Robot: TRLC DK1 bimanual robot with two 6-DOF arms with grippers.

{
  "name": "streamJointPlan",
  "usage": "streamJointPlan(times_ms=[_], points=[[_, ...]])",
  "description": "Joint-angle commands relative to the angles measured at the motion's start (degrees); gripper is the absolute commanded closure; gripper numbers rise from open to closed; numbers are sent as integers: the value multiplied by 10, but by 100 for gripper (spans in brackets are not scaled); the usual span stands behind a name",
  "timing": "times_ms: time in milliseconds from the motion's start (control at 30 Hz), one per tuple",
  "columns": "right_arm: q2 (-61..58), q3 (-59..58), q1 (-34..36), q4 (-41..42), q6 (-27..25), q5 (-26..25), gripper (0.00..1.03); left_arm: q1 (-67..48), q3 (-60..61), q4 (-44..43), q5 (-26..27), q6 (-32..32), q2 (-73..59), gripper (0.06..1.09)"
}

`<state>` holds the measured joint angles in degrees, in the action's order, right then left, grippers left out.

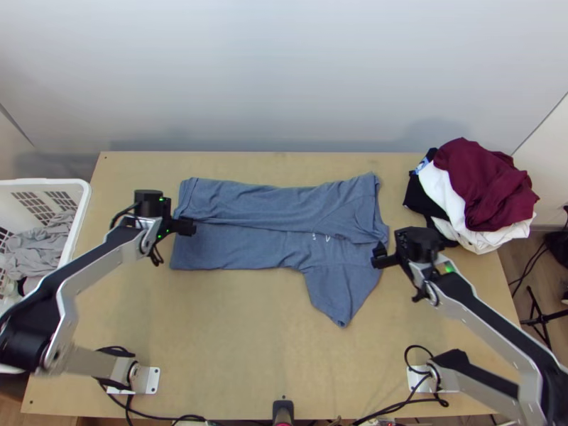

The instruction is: Fold the t-shirt

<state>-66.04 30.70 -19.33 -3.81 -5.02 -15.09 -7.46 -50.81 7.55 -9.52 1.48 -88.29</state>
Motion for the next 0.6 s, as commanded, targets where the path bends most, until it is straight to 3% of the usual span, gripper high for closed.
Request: streamJointPlan(times_ms=[0, 100, 233, 333, 567], points=[[162, 70, -11, -275, 48, 109, 4, -4, -8, 157, 46, -10, 138, 10], [233, 87, -29, -382, 43, 174, 4, -4, 6, 239, 93, 14, 204, 10], [278, 109, -86, -501, 15, 182, 4, -15, 76, 295, 126, 92, 297, 10], [292, 112, -121, -508, 8, 187, 4, -18, 106, 346, 143, 129, 316, 10], [225, 116, -227, -509, -25, 190, 4, -19, 133, 356, 144, 159, 316, 10]])
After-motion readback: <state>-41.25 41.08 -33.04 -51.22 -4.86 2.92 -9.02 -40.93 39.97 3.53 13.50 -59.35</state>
